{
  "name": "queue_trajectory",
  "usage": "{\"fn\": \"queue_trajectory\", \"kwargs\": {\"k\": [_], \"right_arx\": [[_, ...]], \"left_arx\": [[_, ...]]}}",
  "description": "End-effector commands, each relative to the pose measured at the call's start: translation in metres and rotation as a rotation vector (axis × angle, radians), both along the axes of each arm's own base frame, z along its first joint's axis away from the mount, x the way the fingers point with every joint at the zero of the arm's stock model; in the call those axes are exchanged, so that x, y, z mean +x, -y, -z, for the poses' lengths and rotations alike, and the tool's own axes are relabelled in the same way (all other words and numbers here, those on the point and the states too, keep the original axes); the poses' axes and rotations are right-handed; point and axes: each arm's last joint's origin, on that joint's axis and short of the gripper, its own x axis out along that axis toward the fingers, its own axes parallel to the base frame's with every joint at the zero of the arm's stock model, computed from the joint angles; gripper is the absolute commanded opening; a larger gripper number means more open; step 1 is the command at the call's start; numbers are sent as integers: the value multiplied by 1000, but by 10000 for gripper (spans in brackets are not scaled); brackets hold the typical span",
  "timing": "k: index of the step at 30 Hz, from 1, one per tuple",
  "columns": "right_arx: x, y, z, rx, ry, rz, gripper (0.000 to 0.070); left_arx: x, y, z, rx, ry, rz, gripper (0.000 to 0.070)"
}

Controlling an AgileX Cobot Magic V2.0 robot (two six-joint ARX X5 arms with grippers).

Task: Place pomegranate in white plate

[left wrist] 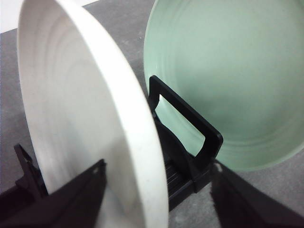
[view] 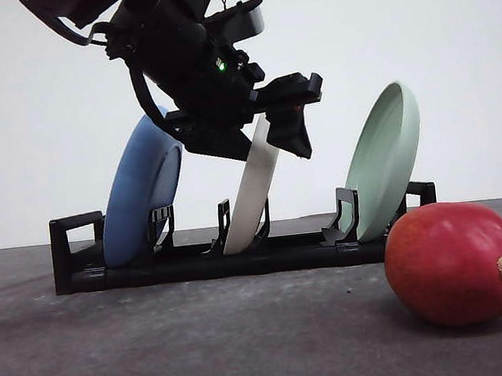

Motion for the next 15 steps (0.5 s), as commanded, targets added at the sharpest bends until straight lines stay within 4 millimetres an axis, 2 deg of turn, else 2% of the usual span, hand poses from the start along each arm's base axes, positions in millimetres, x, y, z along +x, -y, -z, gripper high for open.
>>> {"fn": "queue_trajectory", "kwargs": {"k": [1, 3, 5, 12, 15], "right_arx": [[0, 0, -5, 13, 19, -4, 429], [0, -1, -5, 15, 23, -4, 429], [0, -1, -6, 16, 29, -4, 429], [1, -1, -8, 22, 48, -4, 429], [1, -1, -8, 25, 47, -3, 429]], "left_arx": [[1, 6, -1, -2, 0, 2, 201], [1, 5, 0, 14, -17, 1, 111], [1, 5, 1, 27, -32, 1, 62], [1, 6, -5, 57, -63, 2, 47], [3, 8, -12, 64, -71, 2, 10]]}}
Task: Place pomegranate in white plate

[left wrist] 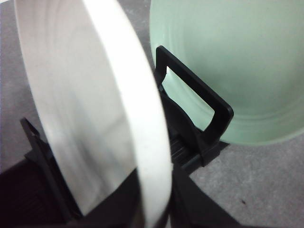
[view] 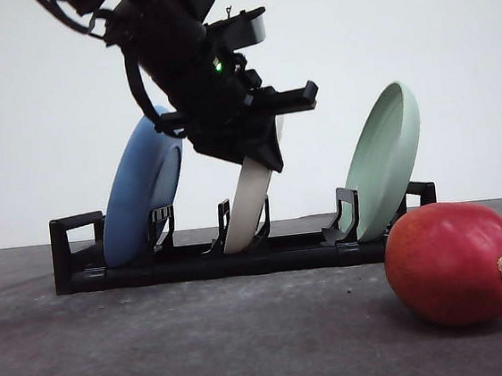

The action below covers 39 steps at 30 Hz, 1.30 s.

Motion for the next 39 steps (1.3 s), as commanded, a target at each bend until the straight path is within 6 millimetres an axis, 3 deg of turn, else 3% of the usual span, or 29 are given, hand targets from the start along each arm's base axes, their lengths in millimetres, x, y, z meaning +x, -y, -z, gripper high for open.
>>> {"fn": "queue_trajectory", "kwargs": {"k": [1, 12, 18, 28, 35, 39], "right_arx": [[0, 0, -5, 15, 16, -3, 429], [0, 0, -5, 15, 15, -3, 429], [0, 0, -5, 19, 13, -3, 429], [0, 0, -5, 24, 10, -1, 429], [0, 0, -5, 25, 10, -1, 429], [0, 0, -5, 24, 10, -1, 429]], "left_arx": [[2, 8, -7, -21, 6, 19, 10], [6, 12, -49, 21, -64, 6, 10], [-3, 10, -70, 0, -53, 17, 10], [-41, -6, -116, -86, -36, 31, 10], [-84, -15, -128, -124, -7, 94, 11], [-117, -27, -122, -169, 38, 105, 11]]}}
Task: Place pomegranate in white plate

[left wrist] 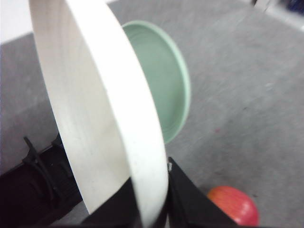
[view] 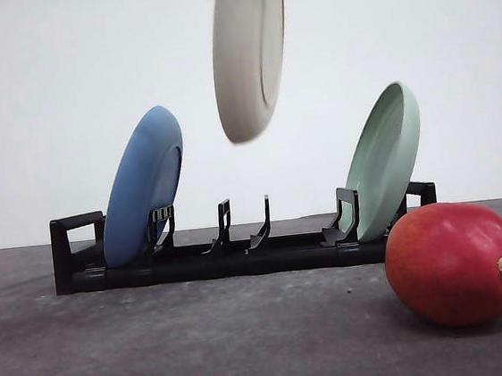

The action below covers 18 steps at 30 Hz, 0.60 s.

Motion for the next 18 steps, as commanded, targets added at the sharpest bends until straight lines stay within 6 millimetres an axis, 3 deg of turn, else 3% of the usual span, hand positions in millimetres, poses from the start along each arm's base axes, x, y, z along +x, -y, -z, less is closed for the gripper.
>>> {"fn": "queue_trajectory", "kwargs": {"k": [1, 9, 18], "right_arx": [[0, 0, -4, 15, 13, -3, 429], [0, 0, -4, 14, 13, -3, 429], [0, 0, -4, 15, 13, -3, 429]], "left_arx": [[-12, -4, 2, -43, 14, -2, 11], [-67, -42, 35, -99, 95, -14, 10], [-92, -57, 69, 315, 105, 155, 10]]}}
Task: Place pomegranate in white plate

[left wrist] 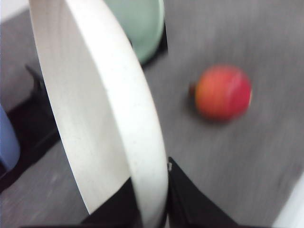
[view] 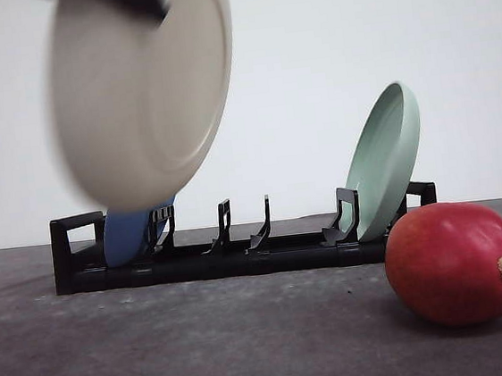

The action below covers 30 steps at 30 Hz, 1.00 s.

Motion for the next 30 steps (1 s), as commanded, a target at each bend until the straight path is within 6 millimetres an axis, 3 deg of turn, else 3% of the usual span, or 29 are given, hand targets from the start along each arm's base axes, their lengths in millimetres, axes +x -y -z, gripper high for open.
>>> {"fn": "queue_trajectory", "kwargs": {"k": [1, 7, 18, 30], "right_arx": [[0, 0, -4, 14, 13, -3, 429], [0, 0, -4, 14, 13, -3, 429], [0, 0, -4, 14, 14, -2, 429], [0, 0, -4, 14, 14, -2, 429]], "left_arx": [[-3, 2, 2, 105, 49, 74, 10], [-4, 6, 14, 296, 85, 171, 10], [4, 36, 55, 697, 181, 336, 10], [10, 62, 103, 932, 168, 453, 29]]}}
